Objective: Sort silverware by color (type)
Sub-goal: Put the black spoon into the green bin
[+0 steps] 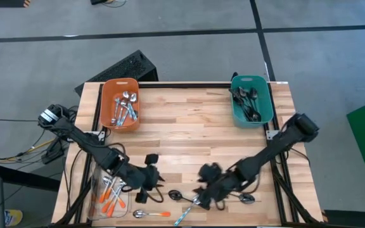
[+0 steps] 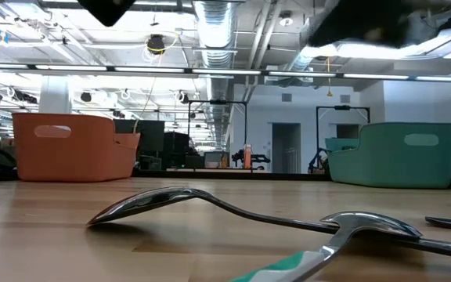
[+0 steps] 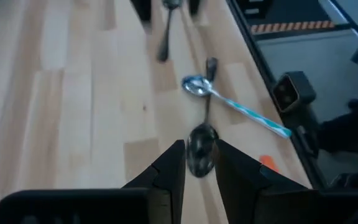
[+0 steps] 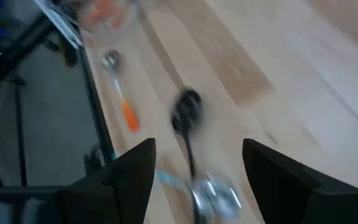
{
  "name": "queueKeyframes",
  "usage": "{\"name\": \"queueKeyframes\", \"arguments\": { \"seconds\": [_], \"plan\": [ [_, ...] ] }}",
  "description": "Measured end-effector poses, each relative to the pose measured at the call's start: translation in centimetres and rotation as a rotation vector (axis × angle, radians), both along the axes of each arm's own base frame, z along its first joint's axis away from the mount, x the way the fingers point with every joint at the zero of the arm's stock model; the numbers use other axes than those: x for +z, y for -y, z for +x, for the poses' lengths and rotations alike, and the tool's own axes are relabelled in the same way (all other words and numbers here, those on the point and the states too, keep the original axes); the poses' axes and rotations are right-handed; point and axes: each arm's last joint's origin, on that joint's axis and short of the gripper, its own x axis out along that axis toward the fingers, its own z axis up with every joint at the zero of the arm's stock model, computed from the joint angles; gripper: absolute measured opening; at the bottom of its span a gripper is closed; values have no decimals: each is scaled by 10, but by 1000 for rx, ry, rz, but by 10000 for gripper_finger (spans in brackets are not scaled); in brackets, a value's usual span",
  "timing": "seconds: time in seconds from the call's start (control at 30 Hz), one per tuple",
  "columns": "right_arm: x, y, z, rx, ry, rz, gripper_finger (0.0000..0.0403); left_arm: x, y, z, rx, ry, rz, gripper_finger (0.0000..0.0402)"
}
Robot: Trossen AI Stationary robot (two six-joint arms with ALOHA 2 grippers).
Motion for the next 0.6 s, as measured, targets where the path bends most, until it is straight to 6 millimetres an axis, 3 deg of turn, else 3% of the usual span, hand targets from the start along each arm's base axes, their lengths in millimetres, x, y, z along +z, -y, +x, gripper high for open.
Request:
{"name": "queueKeyframes", "arguments": {
  "seconds": [0.2,0.6],
  "plan": [
    [-39,-18,41,37,33,0,260,-2,1,-3,69,-10,2,73],
    [-76,-36,85,235,-198,-147,207,-14,2,-22,102,-228,-25,73]
  ]
}}
